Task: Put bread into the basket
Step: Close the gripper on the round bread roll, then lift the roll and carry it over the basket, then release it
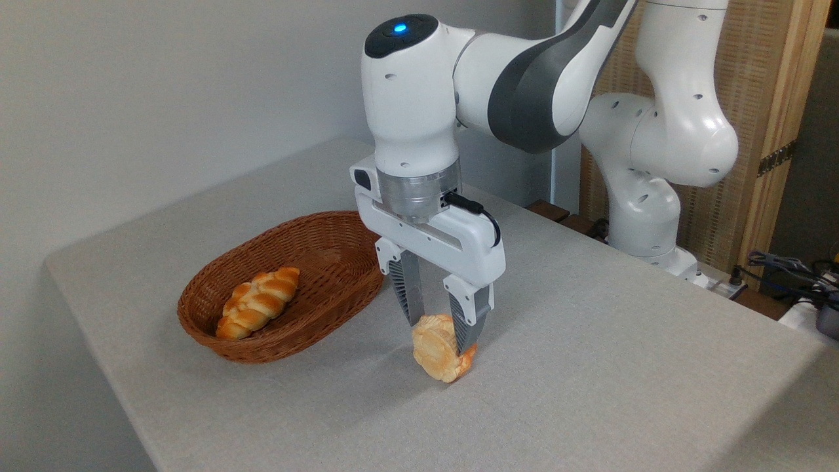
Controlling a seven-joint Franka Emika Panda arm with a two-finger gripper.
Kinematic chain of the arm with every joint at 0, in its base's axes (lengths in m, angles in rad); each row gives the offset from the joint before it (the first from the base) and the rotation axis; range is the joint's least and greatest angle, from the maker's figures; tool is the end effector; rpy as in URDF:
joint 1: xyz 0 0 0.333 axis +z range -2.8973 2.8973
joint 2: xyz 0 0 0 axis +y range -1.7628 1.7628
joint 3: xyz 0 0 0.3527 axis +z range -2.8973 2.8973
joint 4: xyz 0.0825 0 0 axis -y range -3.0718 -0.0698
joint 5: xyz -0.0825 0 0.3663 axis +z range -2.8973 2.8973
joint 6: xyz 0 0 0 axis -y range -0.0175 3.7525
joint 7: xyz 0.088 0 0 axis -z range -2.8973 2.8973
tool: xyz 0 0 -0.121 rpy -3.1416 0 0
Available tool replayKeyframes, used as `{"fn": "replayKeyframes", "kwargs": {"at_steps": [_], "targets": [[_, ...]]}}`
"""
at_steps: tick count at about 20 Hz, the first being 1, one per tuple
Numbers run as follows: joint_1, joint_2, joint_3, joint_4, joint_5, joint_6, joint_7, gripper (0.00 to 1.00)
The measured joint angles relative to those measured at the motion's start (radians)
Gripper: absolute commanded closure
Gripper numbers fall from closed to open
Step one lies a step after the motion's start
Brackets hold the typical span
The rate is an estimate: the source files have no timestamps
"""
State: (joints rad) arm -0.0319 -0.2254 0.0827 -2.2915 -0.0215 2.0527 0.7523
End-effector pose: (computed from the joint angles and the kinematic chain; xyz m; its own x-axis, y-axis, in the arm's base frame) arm 0.4490 0.0230 0.4712 0.7690 -0.6390 0.0150 -0.6391 -0.7682 0.0371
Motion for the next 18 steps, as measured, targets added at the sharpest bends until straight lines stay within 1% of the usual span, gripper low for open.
{"fn": "replayKeyframes", "kwargs": {"at_steps": [4, 5, 7, 8, 12, 16, 18], "targets": [[0.000, 0.000, 0.000, 0.000, 0.000, 0.000, 0.000, 0.59], [0.000, 0.000, 0.000, 0.000, 0.000, 0.000, 0.000, 0.61], [0.000, 0.000, 0.000, 0.000, 0.000, 0.000, 0.000, 0.62], [0.000, 0.000, 0.000, 0.000, 0.000, 0.000, 0.000, 0.64], [0.000, 0.000, 0.000, 0.000, 0.000, 0.000, 0.000, 0.68], [0.000, -0.002, 0.000, 0.005, 0.000, 0.001, 0.000, 0.68], [-0.003, -0.002, -0.001, 0.030, 0.000, -0.005, 0.000, 0.67]]}}
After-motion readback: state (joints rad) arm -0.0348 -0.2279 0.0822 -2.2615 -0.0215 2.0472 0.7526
